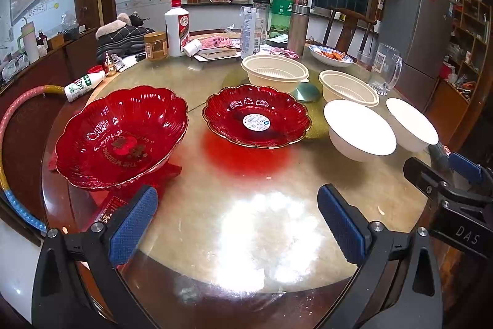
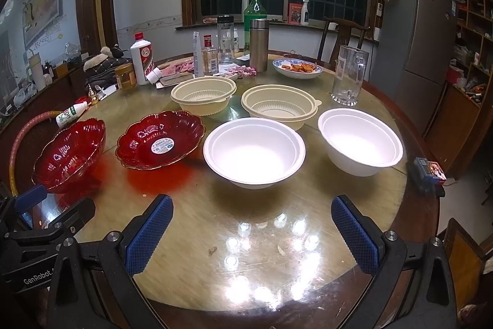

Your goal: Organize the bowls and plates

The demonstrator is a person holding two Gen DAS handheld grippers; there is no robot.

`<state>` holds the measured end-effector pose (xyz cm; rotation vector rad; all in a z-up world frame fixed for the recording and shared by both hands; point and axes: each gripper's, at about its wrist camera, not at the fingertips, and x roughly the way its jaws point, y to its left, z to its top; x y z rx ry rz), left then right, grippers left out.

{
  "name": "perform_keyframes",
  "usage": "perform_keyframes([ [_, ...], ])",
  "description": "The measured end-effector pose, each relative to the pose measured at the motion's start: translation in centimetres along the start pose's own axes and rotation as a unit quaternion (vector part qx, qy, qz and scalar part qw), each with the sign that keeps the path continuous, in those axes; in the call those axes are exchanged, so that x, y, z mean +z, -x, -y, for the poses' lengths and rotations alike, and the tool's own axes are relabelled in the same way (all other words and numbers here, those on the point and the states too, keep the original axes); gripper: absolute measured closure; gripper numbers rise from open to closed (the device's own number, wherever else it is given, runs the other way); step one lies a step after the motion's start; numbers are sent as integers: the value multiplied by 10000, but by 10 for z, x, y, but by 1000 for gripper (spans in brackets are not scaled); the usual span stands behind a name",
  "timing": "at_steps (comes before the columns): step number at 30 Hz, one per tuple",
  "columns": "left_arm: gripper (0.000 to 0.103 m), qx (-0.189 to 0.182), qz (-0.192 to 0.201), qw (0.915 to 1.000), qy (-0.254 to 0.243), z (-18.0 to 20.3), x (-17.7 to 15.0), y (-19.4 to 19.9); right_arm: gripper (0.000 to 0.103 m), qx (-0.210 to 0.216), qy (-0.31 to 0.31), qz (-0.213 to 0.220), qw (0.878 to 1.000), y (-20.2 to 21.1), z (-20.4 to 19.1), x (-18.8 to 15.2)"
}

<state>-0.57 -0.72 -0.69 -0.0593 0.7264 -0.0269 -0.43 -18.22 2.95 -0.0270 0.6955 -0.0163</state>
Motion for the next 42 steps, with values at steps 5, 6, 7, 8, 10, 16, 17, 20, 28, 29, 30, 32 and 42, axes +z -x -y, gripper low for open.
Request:
perform_keyframes([
  [5,0,2,-5,10000,-4,0,-1,0,0,-1,-2,1,10000,0,0,0],
  [6,0,1,-7,10000,-11,0,-1,0,0,0,-3,-4,10000,0,-1,0],
  [7,0,-13,-15,10000,-9,0,-1,0,0,3,-1,-5,10000,0,0,0],
  [8,0,-20,-18,10000,-11,-1,-1,1,0,-2,2,-2,10000,0,-1,0],
  [10,0,-7,-24,10000,-15,-1,-1,1,0,3,10,-3,10000,0,-1,0],
  [16,0,25,-67,10000,-16,-4,-1,1,0,30,24,-15,10000,0,-3,0],
  [17,0,34,-60,10000,-22,-2,-1,1,0,30,27,-14,10000,0,-3,0],
  [20,0,32,-56,10000,-21,-2,-1,1,0,34,30,-13,10000,0,-4,0],
  [28,0,38,-64,10000,-17,-2,-1,2,0,35,33,-7,10000,2,-4,0],
  [29,0,33,-60,10000,-16,-2,-1,2,0,29,38,-6,10000,2,-4,0],
  [30,0,29,-57,10000,-17,-2,-1,2,0,24,42,-5,10000,2,-4,0],
  [32,0,35,-54,10000,-19,-2,-2,2,0,33,36,-5,10000,2,-4,0],
  [42,0,32,-60,10000,6,-2,-4,4,0,88,39,-15,10000,4,-5,-2],
])
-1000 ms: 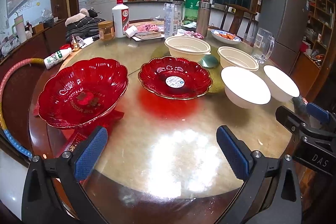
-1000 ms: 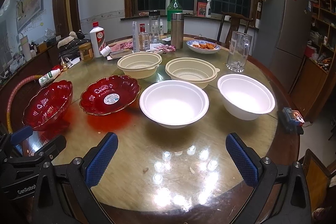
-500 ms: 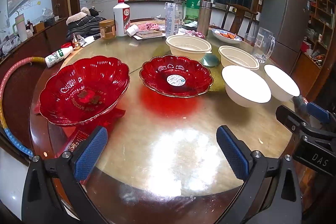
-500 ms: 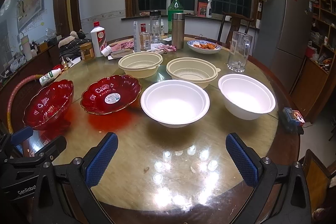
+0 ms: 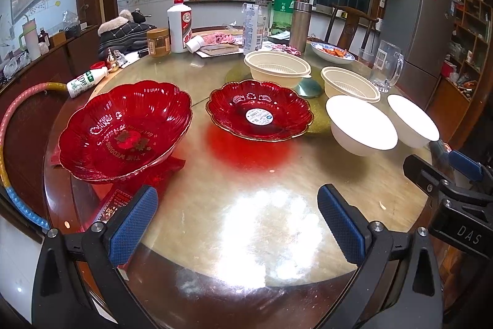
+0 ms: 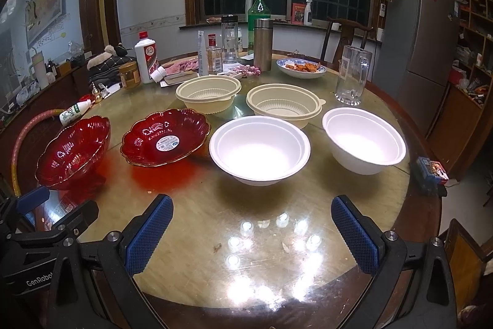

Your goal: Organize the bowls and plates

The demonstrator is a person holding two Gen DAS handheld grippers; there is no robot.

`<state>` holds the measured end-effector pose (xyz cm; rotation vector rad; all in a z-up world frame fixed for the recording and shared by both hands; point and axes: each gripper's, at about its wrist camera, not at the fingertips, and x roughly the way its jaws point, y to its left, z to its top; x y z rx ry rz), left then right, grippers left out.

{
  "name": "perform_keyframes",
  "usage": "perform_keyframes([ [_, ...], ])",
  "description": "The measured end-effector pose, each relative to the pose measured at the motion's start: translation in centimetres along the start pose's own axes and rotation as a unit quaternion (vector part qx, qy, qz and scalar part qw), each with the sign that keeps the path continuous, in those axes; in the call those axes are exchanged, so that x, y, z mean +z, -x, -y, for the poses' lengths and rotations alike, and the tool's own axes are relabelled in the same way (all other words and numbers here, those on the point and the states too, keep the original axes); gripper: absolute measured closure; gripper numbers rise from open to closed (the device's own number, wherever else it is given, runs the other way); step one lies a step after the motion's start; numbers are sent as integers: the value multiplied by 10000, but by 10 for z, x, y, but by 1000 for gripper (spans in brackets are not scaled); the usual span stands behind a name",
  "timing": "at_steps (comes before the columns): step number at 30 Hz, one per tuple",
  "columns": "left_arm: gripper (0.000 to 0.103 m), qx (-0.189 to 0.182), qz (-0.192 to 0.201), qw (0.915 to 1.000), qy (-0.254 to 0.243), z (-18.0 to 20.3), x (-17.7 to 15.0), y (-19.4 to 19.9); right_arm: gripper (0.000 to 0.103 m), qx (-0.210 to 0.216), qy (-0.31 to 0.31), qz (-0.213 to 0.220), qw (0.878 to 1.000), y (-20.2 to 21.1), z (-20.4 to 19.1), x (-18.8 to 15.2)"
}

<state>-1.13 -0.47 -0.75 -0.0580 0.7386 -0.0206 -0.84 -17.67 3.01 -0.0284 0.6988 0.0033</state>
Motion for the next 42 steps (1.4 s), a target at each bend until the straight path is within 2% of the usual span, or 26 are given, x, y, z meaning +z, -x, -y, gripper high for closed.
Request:
perform_keyframes([
  [13,0,-35,-15,10000,81,-8,-1,-1,0,155,32,-60,9999,-5,-10,1],
  [16,0,-189,177,9993,258,-21,3,11,0,234,32,-54,9997,-5,-14,3],
  [17,0,-213,299,9984,431,-31,6,18,0,403,13,-50,9992,-4,-15,4],
  [20,0,-5,636,9909,1186,-76,15,32,1,1395,-168,-63,9901,-4,-21,8],
  [23,0,231,531,9776,2025,-128,15,24,1,1857,-171,-188,9823,-11,-39,15],
  [26,0,471,368,9637,2602,-170,6,14,1,2372,-251,-457,9701,-25,-63,22],
  [28,0,670,383,9570,2797,-187,2,10,1,2735,-298,-681,9590,-38,-83,26],
  [31,0,898,334,9570,2738,-197,0,4,1,2978,-280,-926,9497,-56,-113,30],
  [34,0,1061,281,9622,2494,-196,8,-6,9,3280,-319,-1180,9367,-77,-140,36],
  [36,1,1082,235,9670,2293,-193,14,-16,19,3455,-455,-1289,9284,-94,-151,41],
  [38,12,1144,180,9691,2178,-193,20,-26,34,3616,-621,-1433,9192,-112,-160,44],
  [40,14,1091,139,9695,2192,-194,23,-33,40,3504,-683,-1544,9213,-128,-167,47],
  [42,14,1059,84,9685,2251,-195,25,-40,41,3378,-659,-1629,9247,-139,-174,47],
])
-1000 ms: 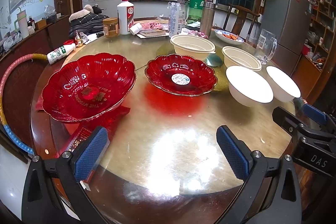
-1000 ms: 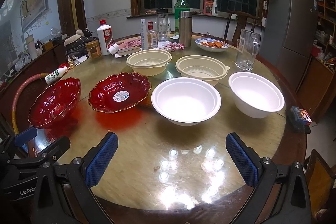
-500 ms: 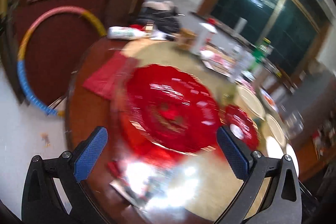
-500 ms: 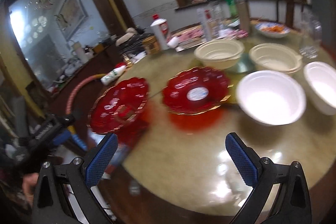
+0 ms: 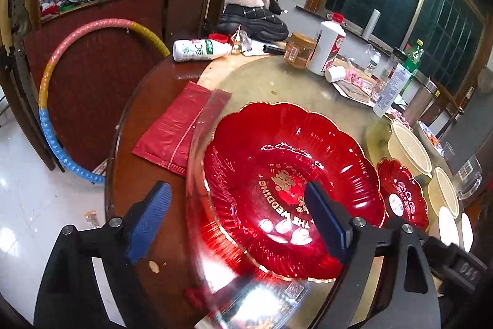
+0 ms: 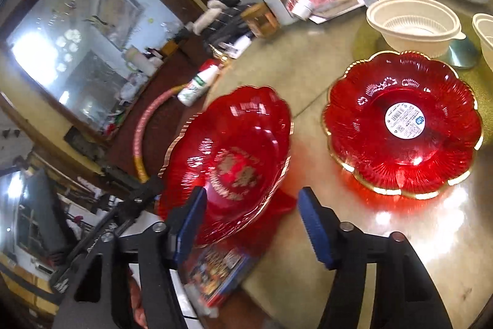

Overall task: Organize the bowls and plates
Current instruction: 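Grasp the rim of the large red wedding plate with both grippers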

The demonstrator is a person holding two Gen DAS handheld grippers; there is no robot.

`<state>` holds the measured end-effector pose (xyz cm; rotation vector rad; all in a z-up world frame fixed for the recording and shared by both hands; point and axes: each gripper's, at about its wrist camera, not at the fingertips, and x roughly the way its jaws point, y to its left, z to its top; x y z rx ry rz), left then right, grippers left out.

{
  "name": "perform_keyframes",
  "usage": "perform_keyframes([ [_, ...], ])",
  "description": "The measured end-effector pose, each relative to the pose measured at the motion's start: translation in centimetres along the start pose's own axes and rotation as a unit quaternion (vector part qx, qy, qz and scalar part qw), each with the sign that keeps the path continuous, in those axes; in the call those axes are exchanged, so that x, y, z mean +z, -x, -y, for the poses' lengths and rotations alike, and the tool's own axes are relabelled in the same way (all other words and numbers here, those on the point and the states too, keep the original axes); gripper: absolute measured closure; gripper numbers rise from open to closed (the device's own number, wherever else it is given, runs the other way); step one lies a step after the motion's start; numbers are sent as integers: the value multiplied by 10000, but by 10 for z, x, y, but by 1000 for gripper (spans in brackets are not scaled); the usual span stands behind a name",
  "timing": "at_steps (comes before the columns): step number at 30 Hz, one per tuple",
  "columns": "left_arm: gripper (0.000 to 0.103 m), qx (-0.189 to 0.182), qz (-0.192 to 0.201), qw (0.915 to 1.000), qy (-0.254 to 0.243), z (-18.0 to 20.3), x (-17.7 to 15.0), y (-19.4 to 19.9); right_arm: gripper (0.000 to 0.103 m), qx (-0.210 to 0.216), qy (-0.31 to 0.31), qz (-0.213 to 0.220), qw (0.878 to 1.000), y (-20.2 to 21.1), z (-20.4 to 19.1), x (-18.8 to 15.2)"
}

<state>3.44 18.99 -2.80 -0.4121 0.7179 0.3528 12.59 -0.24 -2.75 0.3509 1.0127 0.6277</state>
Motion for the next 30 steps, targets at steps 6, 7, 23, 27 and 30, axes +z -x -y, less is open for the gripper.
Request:
perform_keyframes([
  [6,14,71,-245,9997,37,5,1,-17,38,-116,-274,-85,9995,-16,16,4],
  [7,14,58,-309,9995,58,5,2,-19,38,-124,-304,-120,9994,-19,17,6],
  [23,92,556,-556,9969,21,9,-8,-43,82,-17,-424,-279,9987,-44,34,15],
  [27,92,627,-330,9974,-106,14,-14,-29,85,-158,-227,-112,9996,-38,28,12],
  [30,92,592,-117,9981,-83,15,-12,-15,86,-147,16,198,9997,-25,19,11],
])
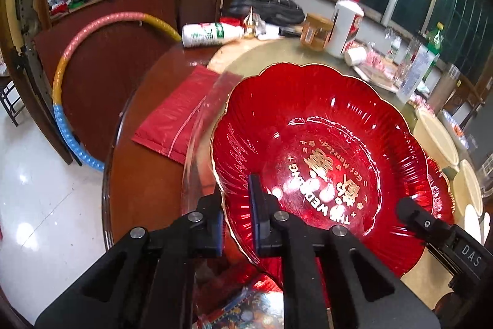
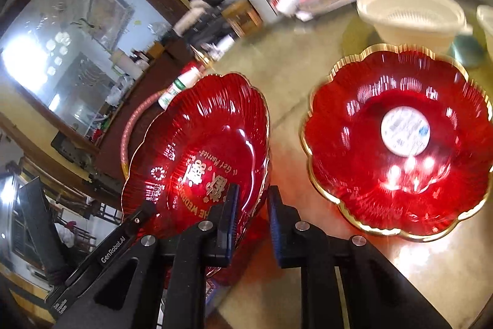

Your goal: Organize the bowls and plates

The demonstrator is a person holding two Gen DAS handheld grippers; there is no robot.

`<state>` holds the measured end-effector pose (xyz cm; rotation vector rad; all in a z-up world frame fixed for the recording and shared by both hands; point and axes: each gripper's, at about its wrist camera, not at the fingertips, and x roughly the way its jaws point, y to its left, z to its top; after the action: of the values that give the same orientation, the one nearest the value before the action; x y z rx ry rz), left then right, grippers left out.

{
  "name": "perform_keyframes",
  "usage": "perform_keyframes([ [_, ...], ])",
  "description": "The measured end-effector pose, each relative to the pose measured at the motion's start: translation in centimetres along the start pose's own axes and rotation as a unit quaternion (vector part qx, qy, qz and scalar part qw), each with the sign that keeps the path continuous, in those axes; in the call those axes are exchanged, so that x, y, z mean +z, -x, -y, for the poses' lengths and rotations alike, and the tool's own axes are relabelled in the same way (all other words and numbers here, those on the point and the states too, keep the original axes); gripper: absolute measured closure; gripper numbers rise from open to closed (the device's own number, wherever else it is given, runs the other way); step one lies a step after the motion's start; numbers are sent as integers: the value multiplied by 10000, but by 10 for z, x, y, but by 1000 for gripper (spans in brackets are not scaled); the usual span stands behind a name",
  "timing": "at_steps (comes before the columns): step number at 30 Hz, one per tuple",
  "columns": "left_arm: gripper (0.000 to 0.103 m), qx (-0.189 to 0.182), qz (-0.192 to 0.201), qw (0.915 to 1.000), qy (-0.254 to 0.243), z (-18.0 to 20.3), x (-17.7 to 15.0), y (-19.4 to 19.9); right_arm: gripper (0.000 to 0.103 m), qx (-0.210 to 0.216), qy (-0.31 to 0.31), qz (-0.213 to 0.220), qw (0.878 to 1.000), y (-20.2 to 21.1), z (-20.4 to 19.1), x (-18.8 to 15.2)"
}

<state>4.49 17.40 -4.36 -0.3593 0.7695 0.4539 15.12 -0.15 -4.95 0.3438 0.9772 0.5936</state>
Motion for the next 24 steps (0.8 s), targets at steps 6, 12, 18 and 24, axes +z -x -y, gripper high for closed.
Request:
perform_keyframes([
  [6,92,27,239,9997,7,-3,1,19,88,18,283,259,9993,15,-11,-3],
  [12,91,98,225,9997,26,-11,-8,25,88,27,485,252,9985,20,-18,-7],
  [18,91,48,183,9998,64,-14,-14,23,88,-20,596,183,9981,15,-23,-8],
  [24,90,-61,265,9996,-95,-12,-13,19,88,-132,710,300,9969,16,-24,-11],
])
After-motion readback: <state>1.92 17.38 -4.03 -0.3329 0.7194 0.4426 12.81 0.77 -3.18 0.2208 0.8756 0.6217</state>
